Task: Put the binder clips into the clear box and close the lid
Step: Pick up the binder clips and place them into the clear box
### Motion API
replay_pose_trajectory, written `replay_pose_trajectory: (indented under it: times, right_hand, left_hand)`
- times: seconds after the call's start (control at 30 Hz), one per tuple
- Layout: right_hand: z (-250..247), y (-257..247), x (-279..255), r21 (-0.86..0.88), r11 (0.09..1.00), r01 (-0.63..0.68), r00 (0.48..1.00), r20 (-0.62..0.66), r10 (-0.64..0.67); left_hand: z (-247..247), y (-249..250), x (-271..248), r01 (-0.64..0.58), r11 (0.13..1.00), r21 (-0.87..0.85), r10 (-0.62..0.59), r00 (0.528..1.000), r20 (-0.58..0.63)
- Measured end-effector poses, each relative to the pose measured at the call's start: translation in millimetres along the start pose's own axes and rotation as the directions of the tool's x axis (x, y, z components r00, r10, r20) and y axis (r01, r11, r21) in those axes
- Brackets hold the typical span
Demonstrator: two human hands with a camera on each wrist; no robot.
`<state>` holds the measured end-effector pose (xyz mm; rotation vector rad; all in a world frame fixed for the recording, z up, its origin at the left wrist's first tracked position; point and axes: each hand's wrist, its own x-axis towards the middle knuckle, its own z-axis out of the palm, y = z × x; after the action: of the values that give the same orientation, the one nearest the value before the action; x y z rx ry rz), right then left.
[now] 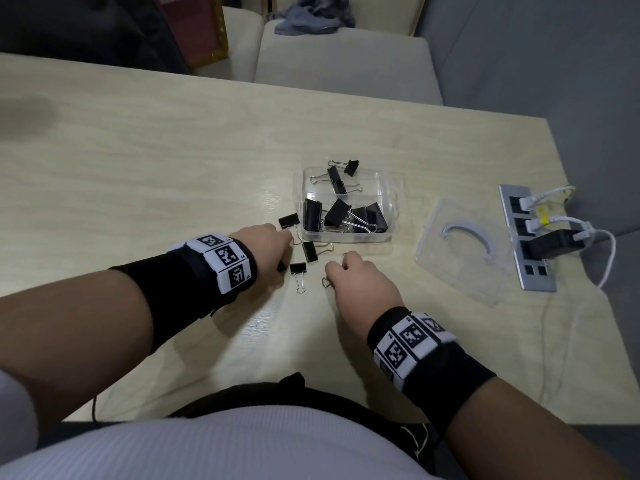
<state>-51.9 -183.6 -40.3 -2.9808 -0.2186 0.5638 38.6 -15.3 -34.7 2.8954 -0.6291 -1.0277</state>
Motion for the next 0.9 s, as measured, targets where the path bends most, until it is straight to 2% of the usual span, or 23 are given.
replay_pose_trajectory:
  times: [0.13,0.2,0.3,0.4,0.5,0.6,0.7,0.9]
  right_hand:
    - [-2,9,5,0.043,0.999,-0.026,0.999,0.027,0.024]
    - [-1,16,5,0.109,0.994,-0.018,1.0,0.0,0.019]
    - [-7,23,1,0.262,0.963,0.059,0.986,-0.166,-0.016]
    - [-23,26,2,0.396,0.909,0.128,0.938,-0.345,0.018]
    - [-42,32,12,0.492,0.867,0.072,0.921,-0.367,0.132]
    - [-58,42,30,0.524,0.852,0.004,0.904,-0.366,0.221]
    - [-69,53,46,0.526,0.849,-0.047,0.886,-0.37,0.278]
    - [-80,61,65,0.489,0.867,-0.098,0.891,-0.345,0.295]
  left_hand:
    - [-16,1,-2,-0.058,0.99,0.129,0.047,0.995,0.092]
    - [-32,-1,-3,-0.037,0.989,0.145,0.027,0.997,0.075]
    - [-65,-8,0,-0.014,1.0,0.022,0.015,0.997,-0.081]
    - [-94,-6,6,-0.032,0.985,-0.167,-0.019,0.955,-0.297]
    - [-99,5,22,-0.072,0.966,-0.248,-0.035,0.915,-0.403]
    - [-85,15,37,-0.059,0.952,-0.302,-0.068,0.916,-0.394]
    - [-65,20,45,0.024,0.953,-0.301,-0.108,0.958,-0.266]
    - [-51,10,41,-0.03,0.961,-0.276,-0.034,0.974,-0.225]
